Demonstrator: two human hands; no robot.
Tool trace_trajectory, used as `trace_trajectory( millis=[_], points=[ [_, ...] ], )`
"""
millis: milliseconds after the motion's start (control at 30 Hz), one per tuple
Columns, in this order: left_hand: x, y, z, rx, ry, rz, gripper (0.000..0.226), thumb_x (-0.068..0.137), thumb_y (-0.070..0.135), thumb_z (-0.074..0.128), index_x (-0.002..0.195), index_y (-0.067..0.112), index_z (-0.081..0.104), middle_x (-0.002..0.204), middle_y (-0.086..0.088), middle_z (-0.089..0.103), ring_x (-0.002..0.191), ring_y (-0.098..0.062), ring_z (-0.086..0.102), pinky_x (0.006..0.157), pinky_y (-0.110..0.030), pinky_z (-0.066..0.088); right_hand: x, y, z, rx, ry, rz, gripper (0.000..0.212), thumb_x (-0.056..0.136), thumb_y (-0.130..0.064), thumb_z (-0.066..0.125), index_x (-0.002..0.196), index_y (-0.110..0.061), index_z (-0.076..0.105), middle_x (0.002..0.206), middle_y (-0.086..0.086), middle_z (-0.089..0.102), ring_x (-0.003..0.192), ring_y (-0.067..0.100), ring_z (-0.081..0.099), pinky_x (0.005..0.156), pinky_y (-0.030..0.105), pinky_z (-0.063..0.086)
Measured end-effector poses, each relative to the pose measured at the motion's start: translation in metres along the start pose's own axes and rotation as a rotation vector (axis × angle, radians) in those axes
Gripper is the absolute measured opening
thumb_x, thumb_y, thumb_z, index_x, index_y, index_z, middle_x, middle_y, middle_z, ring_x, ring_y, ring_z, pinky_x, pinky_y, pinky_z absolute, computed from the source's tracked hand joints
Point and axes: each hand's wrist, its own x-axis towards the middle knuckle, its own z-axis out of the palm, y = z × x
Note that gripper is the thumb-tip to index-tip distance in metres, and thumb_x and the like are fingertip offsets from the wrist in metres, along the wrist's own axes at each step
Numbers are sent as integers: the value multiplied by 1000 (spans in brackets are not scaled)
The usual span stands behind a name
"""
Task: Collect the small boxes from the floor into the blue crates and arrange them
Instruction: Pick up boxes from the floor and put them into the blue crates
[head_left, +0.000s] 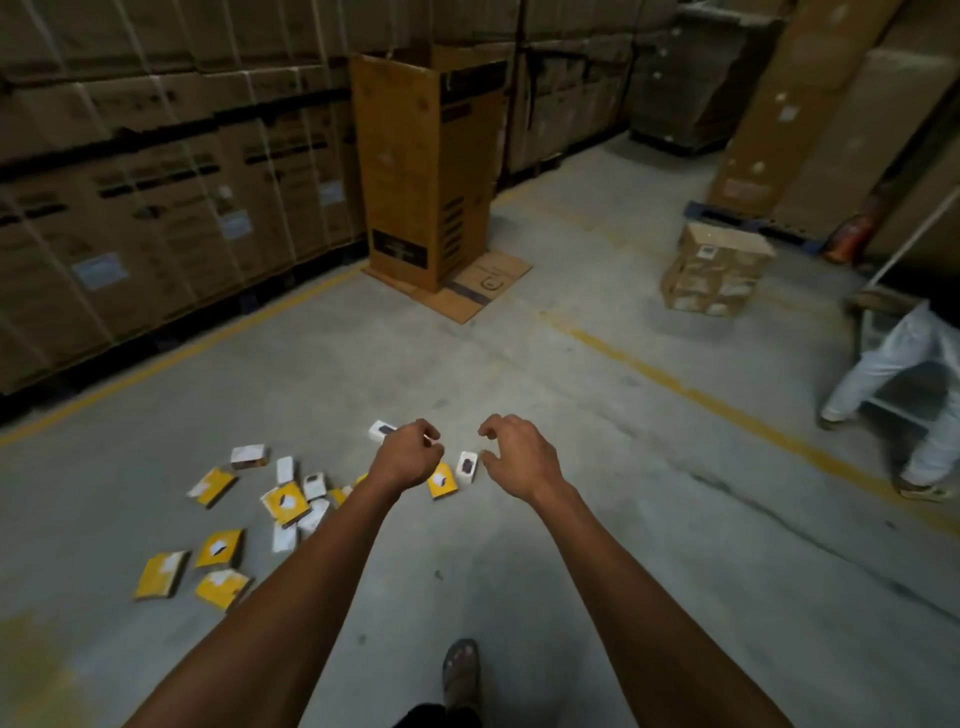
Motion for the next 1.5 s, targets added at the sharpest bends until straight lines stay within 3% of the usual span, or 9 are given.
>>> trace_trajectory(
  millis=[133, 533, 767, 1067, 1300, 1500],
  points=[
    [88, 39, 24, -32, -35, -19, 24, 95, 27, 66, 117, 19, 69, 104, -2, 74, 110, -28, 67, 92, -33, 50, 72, 45, -20, -48, -41, 17, 34, 96, -36, 67, 128, -31, 59, 124, -5, 61, 120, 21, 56, 90, 38, 54],
    [267, 95, 50, -9, -22, -92, 26, 94, 25, 67, 119, 16, 69, 106, -6, 75, 109, -28, 67, 93, -34, 52, 263, 131, -42, -20, -123, -40, 35, 96, -37, 67, 130, -30, 57, 125, -4, 61, 120, 21, 56, 91, 38, 53],
    [353, 91, 69, -13, 96, -268, 32, 89, 27, 70, 120, 18, 68, 108, -5, 73, 112, -29, 66, 99, -39, 51, 386, 173, -25, -19, -248, -216, 38, 95, -37, 68, 131, -29, 57, 130, -3, 57, 125, 21, 54, 93, 38, 53],
    [451, 105, 117, -66, 280, -543, 40, 87, 24, 74, 126, 16, 66, 120, -10, 70, 114, -32, 64, 94, -38, 50, 536, 240, 5, -40, -451, -565, 40, 96, -32, 69, 133, -30, 55, 137, -5, 49, 130, 20, 50, 94, 39, 53],
    [489, 74, 150, 0, 296, -648, 52, 86, 28, 76, 134, 20, 58, 124, -12, 61, 113, -34, 64, 92, -41, 54, 597, 269, 68, -128, -576, -732, 45, 95, -32, 70, 136, -29, 52, 142, -5, 44, 131, 21, 47, 92, 41, 54],
    [510, 5, 192, 93, 254, -702, 58, 89, 28, 76, 141, 22, 52, 134, -10, 56, 119, -33, 61, 91, -43, 56, 618, 282, 149, -199, -622, -767, 48, 96, -32, 70, 140, -27, 49, 147, -3, 40, 134, 22, 46, 93, 40, 53]
  ],
)
